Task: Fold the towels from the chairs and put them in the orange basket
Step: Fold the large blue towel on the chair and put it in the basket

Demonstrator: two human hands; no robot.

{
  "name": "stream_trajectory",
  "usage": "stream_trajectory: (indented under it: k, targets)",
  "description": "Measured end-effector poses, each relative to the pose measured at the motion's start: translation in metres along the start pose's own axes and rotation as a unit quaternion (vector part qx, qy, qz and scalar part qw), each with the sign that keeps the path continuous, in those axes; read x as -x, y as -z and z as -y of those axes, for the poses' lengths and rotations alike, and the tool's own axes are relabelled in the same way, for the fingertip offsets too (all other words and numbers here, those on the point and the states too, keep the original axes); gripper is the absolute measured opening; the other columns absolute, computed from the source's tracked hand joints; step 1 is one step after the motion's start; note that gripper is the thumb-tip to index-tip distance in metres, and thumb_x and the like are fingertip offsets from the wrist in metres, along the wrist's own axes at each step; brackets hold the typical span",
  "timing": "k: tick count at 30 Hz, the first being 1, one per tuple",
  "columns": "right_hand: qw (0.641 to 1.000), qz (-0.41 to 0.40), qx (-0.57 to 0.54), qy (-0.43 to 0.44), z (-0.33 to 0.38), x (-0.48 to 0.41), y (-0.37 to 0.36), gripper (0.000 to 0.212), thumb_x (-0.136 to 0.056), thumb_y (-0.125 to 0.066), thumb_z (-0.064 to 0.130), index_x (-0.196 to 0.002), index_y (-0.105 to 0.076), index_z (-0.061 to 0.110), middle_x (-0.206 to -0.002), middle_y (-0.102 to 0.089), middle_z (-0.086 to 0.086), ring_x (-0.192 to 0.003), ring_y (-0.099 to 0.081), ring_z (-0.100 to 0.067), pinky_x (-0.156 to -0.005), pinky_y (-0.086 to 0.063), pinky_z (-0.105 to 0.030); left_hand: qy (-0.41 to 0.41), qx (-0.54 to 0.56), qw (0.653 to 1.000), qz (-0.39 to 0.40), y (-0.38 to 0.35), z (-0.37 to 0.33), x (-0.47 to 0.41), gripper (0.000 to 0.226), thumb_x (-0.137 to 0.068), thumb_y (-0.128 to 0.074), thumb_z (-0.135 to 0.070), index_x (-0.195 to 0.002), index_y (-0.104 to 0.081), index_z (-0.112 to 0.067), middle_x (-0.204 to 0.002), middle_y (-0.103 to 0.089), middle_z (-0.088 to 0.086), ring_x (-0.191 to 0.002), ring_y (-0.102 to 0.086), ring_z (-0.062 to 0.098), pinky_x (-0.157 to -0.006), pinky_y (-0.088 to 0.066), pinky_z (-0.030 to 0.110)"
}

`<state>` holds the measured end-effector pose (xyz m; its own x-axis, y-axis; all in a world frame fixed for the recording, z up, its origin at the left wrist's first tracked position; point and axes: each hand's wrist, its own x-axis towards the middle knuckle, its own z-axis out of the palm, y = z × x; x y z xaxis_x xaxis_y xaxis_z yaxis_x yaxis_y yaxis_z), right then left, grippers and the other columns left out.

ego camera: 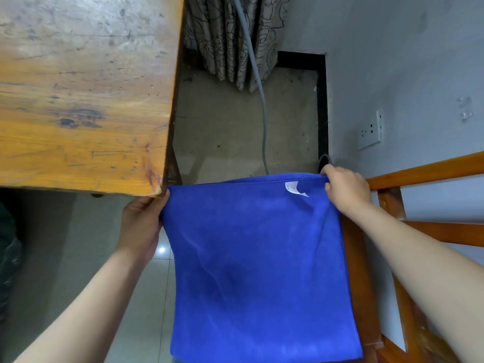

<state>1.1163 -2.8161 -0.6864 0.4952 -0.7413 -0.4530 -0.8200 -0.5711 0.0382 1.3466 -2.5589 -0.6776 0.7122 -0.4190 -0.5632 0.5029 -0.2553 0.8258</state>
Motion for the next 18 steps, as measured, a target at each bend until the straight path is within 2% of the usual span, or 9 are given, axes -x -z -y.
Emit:
stream_trajectory:
  k: [2,4,7,10,12,15,18]
  targets:
    - [1.0,0.002,-0.002,-0.013,-0.003,0.004,0.001,0.025,-0.095,-0.041,0.01,-0.116,-0.055,0.006,-0.11,-0.061,-0.015,-0.099,-0.057,-0.035,-0.068,-0.038,-0.032,0.018,0.01,1.0,-0.018,0.001,0.007,0.008,0.031,-0.092,-0.053,-0.008,-0.072,-0.072,-0.021,-0.074,-0.071,-0.009,-0.07,-0.064,0.003,-0.062,-0.054,0.016]
    - [1.0,0.001,0.003,-0.002,-0.004,0.005,0.007,0.024,-0.096,-0.041,0.014,-0.112,-0.058,0.005,-0.107,-0.061,-0.015,-0.098,-0.057,-0.034,-0.068,-0.042,-0.032,0.036,0.014,0.998,-0.042,0.001,0.009,0.014,0.026,-0.092,-0.053,-0.008,-0.075,-0.069,-0.02,-0.07,-0.07,-0.011,-0.066,-0.064,0.003,-0.06,-0.054,0.017]
    - [0.999,-0.007,-0.028,0.036,-0.006,0.0,0.016,0.024,-0.093,-0.044,0.012,-0.109,-0.06,0.005,-0.108,-0.056,-0.013,-0.103,-0.052,-0.03,-0.079,-0.047,-0.038,0.04,0.011,0.998,-0.049,0.002,0.008,0.015,0.033,-0.093,-0.052,-0.007,-0.07,-0.071,-0.021,-0.066,-0.07,-0.013,-0.066,-0.064,0.003,-0.06,-0.052,0.017]
    - [0.997,0.04,-0.015,0.071,-0.001,-0.01,0.021,0.023,-0.089,-0.047,0.01,-0.11,-0.057,0.01,-0.118,-0.054,-0.009,-0.112,-0.046,-0.026,-0.089,-0.041,-0.038,0.038,0.005,0.999,-0.034,0.004,0.006,0.013,0.047,-0.093,-0.051,-0.007,-0.057,-0.073,-0.028,-0.063,-0.069,-0.014,-0.06,-0.064,-0.003,-0.056,-0.051,0.013]
    - [0.994,0.081,-0.028,0.069,0.006,-0.015,0.022,0.034,-0.088,-0.048,0.01,-0.122,-0.051,0.013,-0.128,-0.052,-0.009,-0.12,-0.043,-0.027,-0.094,-0.038,-0.038,0.036,0.008,0.999,-0.027,0.005,0.006,0.012,0.047,-0.092,-0.051,-0.008,-0.057,-0.074,-0.029,-0.063,-0.069,-0.014,-0.06,-0.064,-0.004,-0.055,-0.051,0.013]
    - [0.985,0.156,-0.058,0.042,0.015,-0.023,0.018,0.06,-0.088,-0.045,0.006,-0.144,-0.029,0.022,-0.142,-0.045,-0.009,-0.133,-0.036,-0.028,-0.103,-0.032,-0.039,0.038,0.001,0.999,-0.021,0.01,0.008,0.011,0.043,-0.092,-0.052,-0.009,-0.06,-0.074,-0.027,-0.066,-0.07,-0.013,-0.064,-0.065,-0.002,-0.057,-0.053,0.015]
    - [0.978,0.196,-0.062,0.041,0.02,-0.031,0.016,0.063,-0.086,-0.038,0.002,-0.142,-0.035,0.03,-0.14,-0.048,-0.002,-0.133,-0.035,-0.026,-0.107,-0.025,-0.04,0.047,-0.007,0.998,-0.028,0.013,0.009,0.011,0.029,-0.093,-0.051,-0.009,-0.074,-0.07,-0.02,-0.071,-0.071,-0.01,-0.07,-0.066,0.003,-0.061,-0.054,0.018]
